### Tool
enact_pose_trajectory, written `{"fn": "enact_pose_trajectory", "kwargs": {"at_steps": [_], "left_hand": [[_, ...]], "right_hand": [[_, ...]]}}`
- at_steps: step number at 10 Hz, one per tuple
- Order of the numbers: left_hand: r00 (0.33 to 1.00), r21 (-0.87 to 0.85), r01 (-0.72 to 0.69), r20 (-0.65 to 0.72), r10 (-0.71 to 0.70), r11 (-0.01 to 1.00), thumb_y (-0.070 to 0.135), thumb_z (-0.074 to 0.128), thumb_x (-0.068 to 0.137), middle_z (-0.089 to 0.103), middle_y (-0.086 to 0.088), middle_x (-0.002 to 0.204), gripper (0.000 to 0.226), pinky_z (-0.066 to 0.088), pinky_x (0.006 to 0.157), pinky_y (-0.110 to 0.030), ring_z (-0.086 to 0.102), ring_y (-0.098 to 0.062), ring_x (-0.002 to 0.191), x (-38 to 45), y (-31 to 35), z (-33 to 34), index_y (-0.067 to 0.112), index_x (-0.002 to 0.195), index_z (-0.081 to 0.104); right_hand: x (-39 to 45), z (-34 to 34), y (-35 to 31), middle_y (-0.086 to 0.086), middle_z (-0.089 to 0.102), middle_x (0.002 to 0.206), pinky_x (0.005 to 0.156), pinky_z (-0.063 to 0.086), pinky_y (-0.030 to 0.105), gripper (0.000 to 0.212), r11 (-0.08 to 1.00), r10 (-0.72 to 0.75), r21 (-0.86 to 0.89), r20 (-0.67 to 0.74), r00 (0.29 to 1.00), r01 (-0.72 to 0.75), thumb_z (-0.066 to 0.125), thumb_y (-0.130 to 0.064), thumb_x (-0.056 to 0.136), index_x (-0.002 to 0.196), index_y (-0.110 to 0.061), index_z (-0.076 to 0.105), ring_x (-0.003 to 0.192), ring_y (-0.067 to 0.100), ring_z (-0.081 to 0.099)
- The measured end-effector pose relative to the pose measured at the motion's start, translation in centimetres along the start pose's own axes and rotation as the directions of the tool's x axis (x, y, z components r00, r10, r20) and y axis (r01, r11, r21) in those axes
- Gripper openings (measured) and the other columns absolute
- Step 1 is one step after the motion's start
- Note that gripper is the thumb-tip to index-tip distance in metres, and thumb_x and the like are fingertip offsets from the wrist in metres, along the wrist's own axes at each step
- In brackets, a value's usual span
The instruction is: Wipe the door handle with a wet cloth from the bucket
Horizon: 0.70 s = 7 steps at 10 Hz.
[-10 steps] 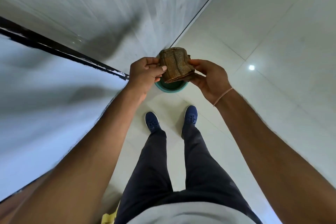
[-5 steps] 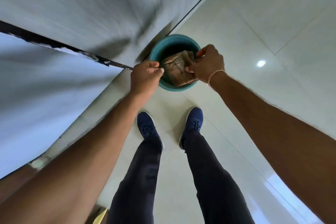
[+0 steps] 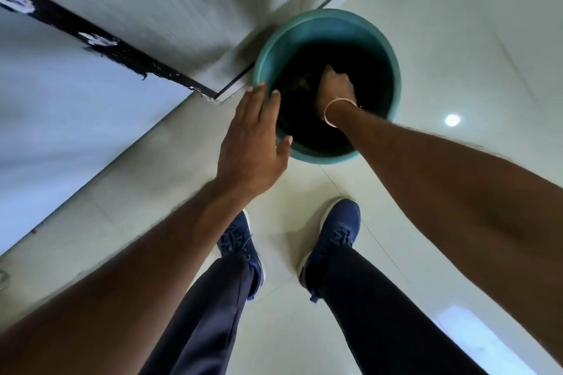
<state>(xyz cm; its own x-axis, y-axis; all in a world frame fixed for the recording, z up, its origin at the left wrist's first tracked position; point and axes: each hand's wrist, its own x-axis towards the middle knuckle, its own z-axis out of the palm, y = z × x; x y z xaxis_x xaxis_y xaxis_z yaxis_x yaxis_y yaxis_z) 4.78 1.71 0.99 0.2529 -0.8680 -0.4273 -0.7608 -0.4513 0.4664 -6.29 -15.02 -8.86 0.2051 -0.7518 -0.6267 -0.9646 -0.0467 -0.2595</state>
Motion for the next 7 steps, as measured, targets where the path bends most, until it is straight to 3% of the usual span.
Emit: {"fn": "enact_pose_trajectory", "kwargs": {"at_steps": [1,3,5,7], "left_hand": [[0.999,0.031,-0.053,-0.004,0.053,0.998,0.033,0.062,0.104,0.017,-0.009,0.179,0.075,0.029,0.131,-0.044,0.012,-0.028,0.166,0.1,-0.9,0.9,0.013,0.168,0.028],[0.996,0.018,-0.083,-0.023,0.083,0.996,0.033,0.059,0.106,0.016,-0.009,0.179,0.073,0.033,0.129,-0.044,0.009,-0.027,0.167,0.3,-1.5,1.9,0.014,0.169,0.026],[0.998,-0.023,-0.059,0.014,0.059,0.998,0.033,0.06,0.106,0.014,-0.005,0.18,0.073,0.039,0.125,-0.045,0.01,-0.024,0.167,0.2,-1.2,0.9,0.016,0.169,0.026],[0.999,-0.049,-0.006,0.04,0.008,0.999,0.033,0.065,0.104,0.017,-0.006,0.179,0.075,0.037,0.126,-0.049,0.016,-0.027,0.165,0.4,1.7,-3.6,0.015,0.167,0.028]], "right_hand": [[3.2,2.4,-0.3,0.033,0.062,0.135,0.106,0.049,0.049,0.035,1.0,0.021,-0.014,0.009,1.0,-0.021,0.044,-0.008,0.108,0.139,0.005,0.053,0.128,0.048,0.061],[6.1,4.7,0.5,0.031,0.055,0.146,0.116,0.038,0.043,0.039,0.998,0.055,-0.023,0.064,0.996,-0.054,0.032,-0.003,0.111,0.143,0.01,0.051,0.139,0.045,0.052],[3.6,2.9,0.4,0.031,0.06,0.141,0.112,0.043,0.044,0.036,0.998,0.06,-0.028,0.042,0.997,-0.059,0.039,-0.002,0.107,0.139,0.01,0.052,0.134,0.045,0.057],[-4.1,-2.9,-1.4,0.019,0.073,0.124,0.1,0.056,0.042,0.041,0.995,-0.079,0.059,-0.023,0.997,0.08,0.062,-0.021,0.093,0.134,-0.018,0.063,0.117,0.042,0.067]]}}
